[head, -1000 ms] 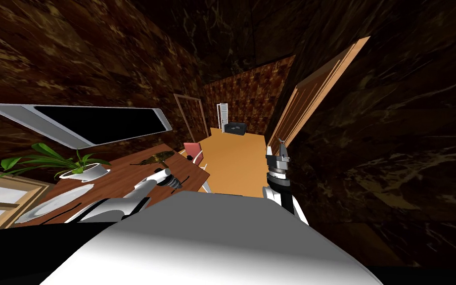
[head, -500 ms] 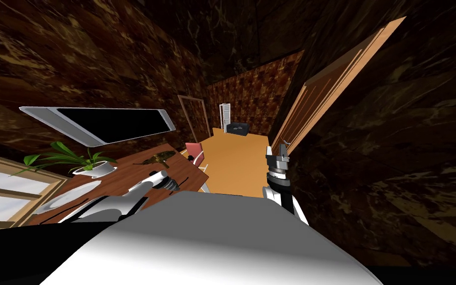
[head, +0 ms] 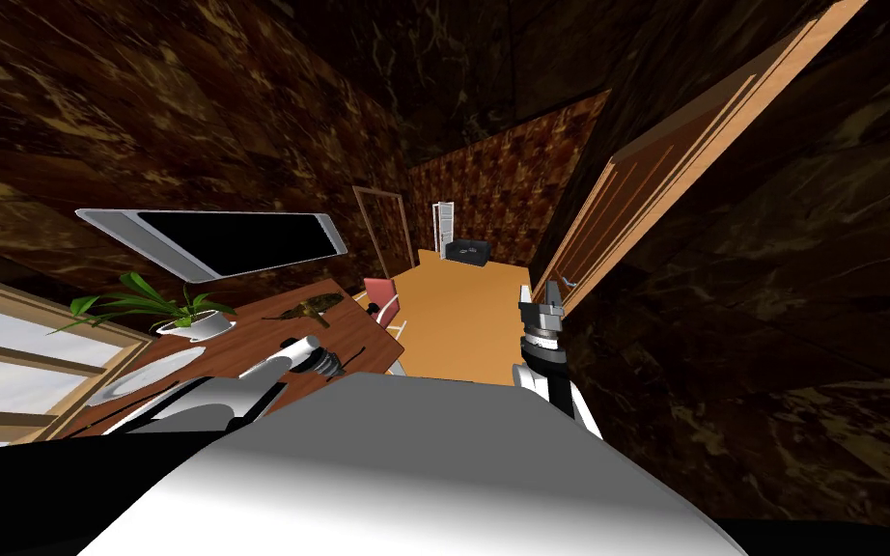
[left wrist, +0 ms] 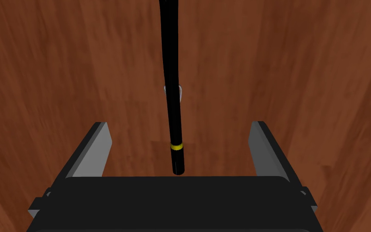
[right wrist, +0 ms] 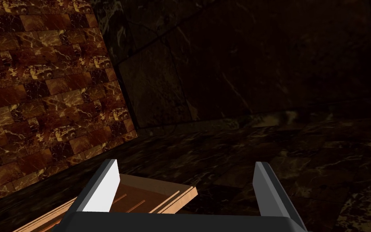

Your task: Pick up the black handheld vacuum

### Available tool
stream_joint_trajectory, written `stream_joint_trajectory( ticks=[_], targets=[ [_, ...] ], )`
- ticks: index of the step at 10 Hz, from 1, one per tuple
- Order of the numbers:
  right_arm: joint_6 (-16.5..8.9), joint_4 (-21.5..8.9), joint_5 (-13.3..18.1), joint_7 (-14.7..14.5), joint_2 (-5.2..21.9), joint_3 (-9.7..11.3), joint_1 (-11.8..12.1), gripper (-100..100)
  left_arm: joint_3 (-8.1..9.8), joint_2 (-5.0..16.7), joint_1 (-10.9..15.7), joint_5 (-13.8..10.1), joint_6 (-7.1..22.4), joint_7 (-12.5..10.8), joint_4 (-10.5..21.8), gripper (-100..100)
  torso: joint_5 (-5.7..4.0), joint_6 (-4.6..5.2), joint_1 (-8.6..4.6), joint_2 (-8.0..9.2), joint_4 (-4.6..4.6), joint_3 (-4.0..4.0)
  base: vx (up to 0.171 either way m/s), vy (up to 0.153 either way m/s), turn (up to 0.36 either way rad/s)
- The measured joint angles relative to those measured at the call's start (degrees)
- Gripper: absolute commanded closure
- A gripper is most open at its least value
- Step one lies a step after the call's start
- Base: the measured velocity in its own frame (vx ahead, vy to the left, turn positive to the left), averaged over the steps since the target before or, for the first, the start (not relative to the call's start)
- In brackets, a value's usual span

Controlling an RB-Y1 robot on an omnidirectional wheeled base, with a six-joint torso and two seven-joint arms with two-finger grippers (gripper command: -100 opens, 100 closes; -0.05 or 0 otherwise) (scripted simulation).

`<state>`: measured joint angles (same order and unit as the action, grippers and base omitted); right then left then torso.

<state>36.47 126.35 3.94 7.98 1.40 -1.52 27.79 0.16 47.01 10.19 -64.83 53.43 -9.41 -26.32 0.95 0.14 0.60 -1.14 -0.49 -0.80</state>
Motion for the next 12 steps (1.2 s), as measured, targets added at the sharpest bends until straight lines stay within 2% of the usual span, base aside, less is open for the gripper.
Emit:
stream_joint_trajectory(
  ticks=[1, 2, 3, 7, 8, 9, 10, 12],
  targets=[
    [0.0, 0.0, 0.0, 0.0, 0.0, 0.0, 0.0, 0, -0.85, 0.6, 1.0, -1.9, -1.0, 2.5, 3.2, -100, 0.0, -0.04, 0.0, -0.01, 0.0, 0.0, 0.069, -0.054, 0.073],
    [0.0, 0.0, 0.0, 0.0, 0.0, 0.0, 0.0, 0, -1.49, 1.0, 0.3, -3.0, -1.4, 3.5, 2.7, -100, 0.01, 0.0, 0.05, 0.04, 0.01, 0.02, 0.024, -0.02, 0.008],
    [0.0, 0.0, 0.0, 0.0, 0.0, 0.0, 0.0, 0, -1.55, 1.0, 0.2, -3.0, -1.4, 3.5, 2.5, 100, 0.03, 0.01, 0.17, 0.16, 0.03, 0.09, 0.005, -0.005, 0.0],
    [0.0, 0.0, 0.0, 0.0, 0.0, 0.0, 0.0, 0, -1.52, 1.0, 0.2, -3.0, -1.4, 3.5, 2.5, 100, 0.14, 0.0, 0.36, 0.29, 0.04, 0.15, 0.0, 0.0, 0.0],
    [0.0, 0.0, 0.0, 0.0, 0.0, 0.0, 0.0, 0, -1.52, 1.0, 0.2, -3.0, -1.4, 3.5, 2.5, 0, 0.14, 0.0, 0.38, 0.29, 0.04, 0.15, 0.0, 0.0, 0.0],
    [0.0, 0.0, 0.0, 0.0, 0.0, 0.0, 0.0, 0, -1.52, 1.0, 0.2, -3.0, -1.4, 3.5, 2.5, 100, 0.14, 0.0, 0.38, 0.29, 0.04, 0.15, -0.063, 0.059, -0.15],
    [0.0, 0.0, 0.0, 0.0, 0.0, 0.0, 0.0, 0, -0.87, 0.7, -0.3, -1.6, -0.7, 1.8, 0.6, 100, 0.18, 0.1, 0.56, 0.44, 0.09, 0.24, -0.152, 0.132, -0.232],
    [0.0, 0.0, 0.0, 0.0, 0.0, 0.0, 0.0, 0, 1.14, -0.6, 0.7, 1.3, 0.9, -0.3, -0.6, 100, 0.23, -0.05, 0.77, 0.72, 0.11, 0.39, -0.083, 0.06, -0.039]
  ],
)
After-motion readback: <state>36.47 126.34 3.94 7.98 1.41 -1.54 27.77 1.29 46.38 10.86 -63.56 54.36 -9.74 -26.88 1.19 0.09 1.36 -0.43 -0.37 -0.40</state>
